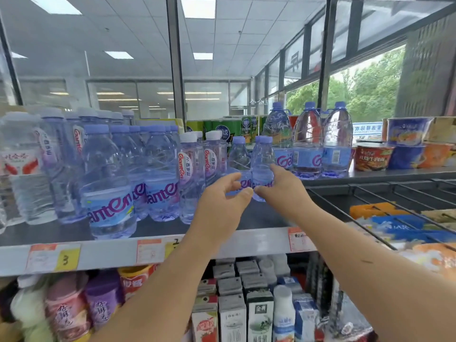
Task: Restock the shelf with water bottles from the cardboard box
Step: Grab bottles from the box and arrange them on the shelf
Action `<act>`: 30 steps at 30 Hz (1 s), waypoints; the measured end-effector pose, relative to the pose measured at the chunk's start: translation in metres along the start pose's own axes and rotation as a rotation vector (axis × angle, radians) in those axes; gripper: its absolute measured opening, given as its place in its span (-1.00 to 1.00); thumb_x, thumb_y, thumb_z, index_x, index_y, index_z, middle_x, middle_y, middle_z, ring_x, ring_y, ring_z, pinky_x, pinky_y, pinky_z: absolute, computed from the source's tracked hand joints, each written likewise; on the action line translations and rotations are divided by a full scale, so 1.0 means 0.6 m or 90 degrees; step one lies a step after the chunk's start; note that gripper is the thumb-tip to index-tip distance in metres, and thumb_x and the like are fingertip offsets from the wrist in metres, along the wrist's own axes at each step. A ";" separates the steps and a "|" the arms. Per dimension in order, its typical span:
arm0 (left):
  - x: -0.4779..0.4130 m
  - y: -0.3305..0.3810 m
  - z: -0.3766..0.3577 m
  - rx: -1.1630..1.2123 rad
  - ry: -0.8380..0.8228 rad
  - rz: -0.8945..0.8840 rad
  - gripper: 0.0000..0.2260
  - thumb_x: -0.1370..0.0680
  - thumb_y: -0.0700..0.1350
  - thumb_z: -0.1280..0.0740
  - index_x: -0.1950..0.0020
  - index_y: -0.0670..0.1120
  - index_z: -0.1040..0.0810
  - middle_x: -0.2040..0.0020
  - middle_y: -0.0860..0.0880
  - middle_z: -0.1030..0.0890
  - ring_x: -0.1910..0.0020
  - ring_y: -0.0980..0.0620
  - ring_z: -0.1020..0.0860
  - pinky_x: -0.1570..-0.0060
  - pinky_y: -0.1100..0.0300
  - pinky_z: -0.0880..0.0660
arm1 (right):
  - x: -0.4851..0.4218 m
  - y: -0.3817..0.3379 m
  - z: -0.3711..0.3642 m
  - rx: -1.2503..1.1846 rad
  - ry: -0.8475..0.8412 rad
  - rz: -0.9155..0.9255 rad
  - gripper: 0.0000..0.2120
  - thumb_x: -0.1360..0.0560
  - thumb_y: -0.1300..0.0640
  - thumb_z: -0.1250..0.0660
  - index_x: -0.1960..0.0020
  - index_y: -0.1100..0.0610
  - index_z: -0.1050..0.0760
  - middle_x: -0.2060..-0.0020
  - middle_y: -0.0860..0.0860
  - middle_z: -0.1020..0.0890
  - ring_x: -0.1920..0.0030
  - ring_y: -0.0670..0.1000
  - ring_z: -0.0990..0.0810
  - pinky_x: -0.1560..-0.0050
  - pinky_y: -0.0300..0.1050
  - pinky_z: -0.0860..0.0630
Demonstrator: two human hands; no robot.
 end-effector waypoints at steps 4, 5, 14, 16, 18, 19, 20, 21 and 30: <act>0.057 0.009 0.033 0.031 -0.005 -0.001 -0.67 -0.56 -0.05 -0.40 -0.33 0.11 -0.53 -0.16 0.10 -0.58 -0.16 0.00 -0.59 -0.20 -0.15 -0.54 | 0.109 -0.064 -0.002 0.000 0.003 0.063 -0.53 -0.52 0.00 -0.38 -0.39 0.12 -0.46 -0.28 0.09 -0.58 -0.27 0.09 -0.52 -0.15 -0.12 -0.42; 0.077 0.009 0.046 0.035 -0.004 -0.002 -0.67 -0.55 -0.03 -0.41 -0.31 0.13 -0.53 -0.16 0.10 -0.59 -0.16 -0.01 -0.60 -0.19 -0.16 -0.54 | 0.141 -0.078 -0.007 -0.007 0.002 0.068 -0.52 -0.53 -0.01 -0.38 -0.40 0.10 -0.46 -0.31 0.07 -0.57 -0.30 0.06 -0.51 -0.20 -0.11 -0.41; 0.321 -0.125 0.155 0.036 -0.052 0.040 -0.78 -0.42 0.11 -0.38 -0.02 0.38 -0.57 -0.05 0.15 -0.66 -0.09 0.08 -0.64 -0.18 -0.12 -0.55 | 0.453 -0.094 -0.128 -0.050 -0.006 0.016 -0.66 -0.52 0.00 -0.38 -0.29 -0.04 -0.57 -0.24 -0.09 -0.61 -0.21 -0.11 -0.55 -0.22 -0.17 -0.48; 0.388 -0.190 0.163 0.022 -0.074 0.071 -0.79 -0.45 0.12 -0.36 0.02 0.46 -0.54 -0.01 0.25 -0.64 -0.08 0.19 -0.61 -0.16 -0.04 -0.56 | 0.522 -0.065 -0.192 -0.043 -0.060 -0.016 -0.66 -0.53 -0.01 -0.38 -0.29 -0.02 -0.57 -0.25 -0.10 -0.60 -0.20 -0.15 -0.54 -0.21 -0.17 -0.51; 0.457 -0.265 0.163 0.013 -0.097 0.122 -0.77 -0.50 0.11 -0.37 -0.04 0.47 -0.53 -0.01 0.37 -0.60 -0.04 0.36 -0.57 -0.08 0.10 -0.55 | 0.590 -0.018 -0.262 -0.049 -0.118 -0.062 -0.66 -0.54 -0.02 -0.37 -0.31 -0.04 -0.55 -0.26 -0.13 -0.59 -0.12 -0.21 -0.55 -0.08 -0.33 -0.48; 0.495 -0.306 0.160 0.005 -0.109 0.157 -0.76 -0.53 0.09 -0.37 -0.12 0.43 -0.54 0.00 0.41 -0.58 -0.02 0.44 -0.53 -0.06 0.18 -0.51 | 0.626 0.010 -0.299 -0.036 -0.154 -0.089 -0.65 -0.54 -0.03 -0.37 -0.32 -0.05 -0.54 -0.26 -0.14 -0.58 -0.12 -0.19 -0.56 -0.04 -0.35 -0.43; 0.532 -0.347 0.159 -0.004 -0.116 0.190 -0.73 -0.56 0.06 -0.37 -0.21 0.36 -0.54 0.00 0.42 -0.55 0.00 0.50 -0.51 -0.04 0.24 -0.47 | 0.664 0.042 -0.336 -0.018 -0.187 -0.115 -0.65 -0.55 -0.03 -0.36 -0.32 -0.05 -0.54 -0.25 -0.14 -0.59 -0.14 -0.15 -0.56 -0.03 -0.32 -0.42; 0.569 -0.387 0.155 -0.015 -0.121 0.221 -0.72 -0.58 0.03 -0.36 -0.26 0.30 -0.54 0.00 0.42 -0.54 0.03 0.54 -0.49 -0.01 0.29 -0.44 | 0.701 0.075 -0.370 -0.006 -0.213 -0.142 -0.67 -0.54 0.00 -0.37 -0.30 -0.04 -0.55 -0.20 -0.14 -0.60 -0.12 -0.12 -0.58 -0.03 -0.27 -0.44; 0.862 -0.705 0.107 -0.067 -0.126 0.463 -0.69 -0.56 0.00 -0.36 -0.31 0.16 -0.56 -0.09 0.24 -0.63 0.04 0.37 -0.57 0.09 0.36 -0.42 | 1.023 0.371 -0.637 0.059 -0.401 -0.357 -0.78 -0.43 0.09 -0.39 -0.07 -0.06 -0.65 0.00 -0.03 -0.67 -0.03 0.05 -0.63 -0.02 -0.20 -0.49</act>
Point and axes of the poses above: each hand's wrist, its own x-axis away from the middle knuckle, its own z-axis out of the back of the hand, y = z × x, the point moved 8 cm from there along -x, towards the middle knuckle
